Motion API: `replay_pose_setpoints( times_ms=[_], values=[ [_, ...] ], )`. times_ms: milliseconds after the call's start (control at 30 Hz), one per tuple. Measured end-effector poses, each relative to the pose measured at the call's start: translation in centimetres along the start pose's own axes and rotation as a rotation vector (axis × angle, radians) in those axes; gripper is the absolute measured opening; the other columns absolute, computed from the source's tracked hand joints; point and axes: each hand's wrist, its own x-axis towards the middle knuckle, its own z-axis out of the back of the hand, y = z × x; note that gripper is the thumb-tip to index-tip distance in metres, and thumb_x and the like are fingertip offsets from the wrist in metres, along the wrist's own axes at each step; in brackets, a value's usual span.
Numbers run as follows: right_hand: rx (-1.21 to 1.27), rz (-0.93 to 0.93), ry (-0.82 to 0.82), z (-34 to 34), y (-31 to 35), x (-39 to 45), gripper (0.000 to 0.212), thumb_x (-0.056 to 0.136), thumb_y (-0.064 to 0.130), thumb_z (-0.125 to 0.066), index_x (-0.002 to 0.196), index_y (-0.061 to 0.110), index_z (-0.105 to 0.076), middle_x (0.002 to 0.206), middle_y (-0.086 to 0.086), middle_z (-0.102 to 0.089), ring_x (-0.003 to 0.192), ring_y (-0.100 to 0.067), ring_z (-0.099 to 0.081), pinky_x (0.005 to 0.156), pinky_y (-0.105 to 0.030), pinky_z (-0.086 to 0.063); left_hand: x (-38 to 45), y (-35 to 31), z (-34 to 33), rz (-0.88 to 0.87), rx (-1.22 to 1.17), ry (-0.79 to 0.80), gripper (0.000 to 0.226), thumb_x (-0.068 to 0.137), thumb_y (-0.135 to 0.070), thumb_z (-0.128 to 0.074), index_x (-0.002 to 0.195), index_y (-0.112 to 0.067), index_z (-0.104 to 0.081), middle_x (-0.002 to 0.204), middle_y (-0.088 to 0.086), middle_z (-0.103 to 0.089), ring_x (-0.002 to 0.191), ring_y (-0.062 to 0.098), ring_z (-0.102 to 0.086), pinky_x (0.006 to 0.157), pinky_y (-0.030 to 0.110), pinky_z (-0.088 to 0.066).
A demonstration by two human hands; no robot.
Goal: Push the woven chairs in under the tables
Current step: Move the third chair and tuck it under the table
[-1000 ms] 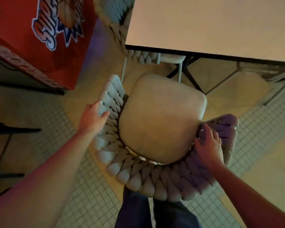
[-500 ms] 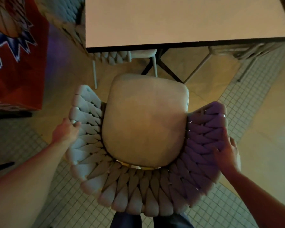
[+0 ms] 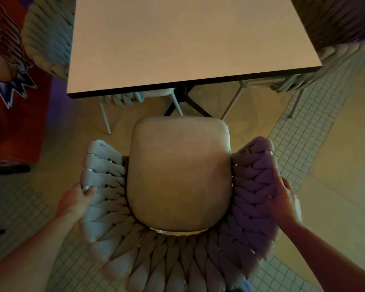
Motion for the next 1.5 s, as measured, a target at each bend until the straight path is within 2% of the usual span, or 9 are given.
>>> replay_pose_setpoints(
  times_ms=[100, 233, 533, 700, 933, 1067, 1200, 1333, 1500],
  values=[
    [-0.023, 0.032, 0.012, 2.4, -2.1, 3.2, 0.093, 0.075, 0.012, -0.059, 0.146, 0.053, -0.013, 0.112, 0.002, -0.055, 0.073, -0.024, -0.057, 0.055, -0.034, -0.047, -2.0, -2.3, -2.0, 0.018, -0.018, -0.013, 0.049, 0.09, -0.047, -0.051, 0.109, -0.003, -0.057, 0.086, 0.014, -0.058, 0.076, 0.032, -0.055, 0.063, 0.037, -0.04],
    [-0.063, 0.049, 0.038, 4.9, -4.7, 6.6, 0.089, 0.077, 0.011, -0.06, 0.148, 0.046, -0.018, 0.121, -0.002, -0.054, 0.084, -0.031, -0.061, 0.06, -0.034, -0.045, -3.8, -4.9, -4.6, 0.033, -0.058, -0.016, 0.051, 0.09, -0.047, -0.053, 0.111, 0.0, -0.058, 0.1, 0.023, -0.064, 0.086, 0.037, -0.058, 0.069, 0.039, -0.042],
    [-0.047, 0.115, 0.05, 6.8, -6.1, 10.9, 0.088, 0.077, 0.015, -0.065, 0.147, 0.045, -0.02, 0.121, -0.001, -0.057, 0.076, -0.016, -0.048, 0.06, -0.031, -0.039, -4.9, -7.6, -6.4, 0.084, -0.094, -0.043, 0.046, 0.089, -0.044, -0.055, 0.106, -0.001, -0.058, 0.103, 0.026, -0.064, 0.094, 0.042, -0.061, 0.069, 0.039, -0.043],
    [-0.067, 0.121, 0.062, 6.9, -5.8, 12.5, 0.091, 0.075, 0.015, -0.065, 0.146, 0.048, -0.017, 0.11, 0.006, -0.055, 0.074, -0.014, -0.048, 0.05, -0.025, -0.032, -4.4, -8.9, -5.8, 0.087, -0.098, -0.034, 0.045, 0.088, -0.045, -0.055, 0.104, -0.002, -0.057, 0.101, 0.024, -0.064, 0.092, 0.041, -0.06, 0.068, 0.038, -0.043],
    [-0.08, 0.166, 0.06, 7.7, -4.6, 15.3, 0.098, 0.072, 0.011, -0.06, 0.145, 0.055, -0.011, 0.095, 0.013, -0.05, 0.069, -0.014, -0.051, 0.051, -0.025, -0.035, -3.4, -11.0, -5.3, 0.066, -0.094, -0.029, 0.046, 0.09, -0.042, -0.054, 0.105, 0.001, -0.055, 0.102, 0.026, -0.063, 0.093, 0.042, -0.059, 0.069, 0.04, -0.043],
    [-0.094, 0.172, 0.069, 7.9, -4.7, 15.6, 0.097, 0.074, 0.011, -0.059, 0.146, 0.054, -0.009, 0.105, 0.007, -0.051, 0.073, -0.018, -0.051, 0.057, -0.031, -0.04, -3.5, -11.3, -5.2, 0.089, -0.094, -0.013, 0.05, 0.091, -0.043, -0.053, 0.111, 0.003, -0.055, 0.107, 0.029, -0.062, 0.097, 0.044, -0.06, 0.073, 0.042, -0.046],
    [-0.095, 0.147, 0.078, 7.4, -5.1, 15.6, 0.092, 0.076, 0.01, -0.059, 0.148, 0.046, -0.015, 0.122, 0.001, -0.055, 0.077, -0.017, -0.049, 0.056, -0.029, -0.036, -3.7, -11.5, -5.0, 0.107, -0.131, -0.012, 0.048, 0.09, -0.043, -0.054, 0.109, 0.001, -0.055, 0.105, 0.028, -0.062, 0.094, 0.043, -0.06, 0.076, 0.045, -0.049],
    [-0.109, 0.164, 0.07, 7.3, -5.1, 15.5, 0.093, 0.076, 0.009, -0.058, 0.148, 0.047, -0.014, 0.119, 0.002, -0.055, 0.074, -0.017, -0.049, 0.05, -0.026, -0.033, -4.0, -11.6, -4.9, 0.103, -0.127, -0.017, 0.045, 0.09, -0.043, -0.054, 0.104, 0.0, -0.056, 0.1, 0.026, -0.063, 0.087, 0.04, -0.06, 0.071, 0.042, -0.047],
    [-0.117, 0.156, 0.063, 7.3, -5.2, 15.2, 0.093, 0.075, 0.009, -0.058, 0.148, 0.045, -0.014, 0.122, 0.0, -0.054, 0.076, -0.02, -0.051, 0.053, -0.029, -0.037, -4.3, -11.6, -4.7, 0.103, -0.125, -0.007, 0.044, 0.09, -0.043, -0.054, 0.102, -0.001, -0.055, 0.098, 0.023, -0.063, 0.082, 0.035, -0.057, 0.068, 0.04, -0.045]
  ],
)
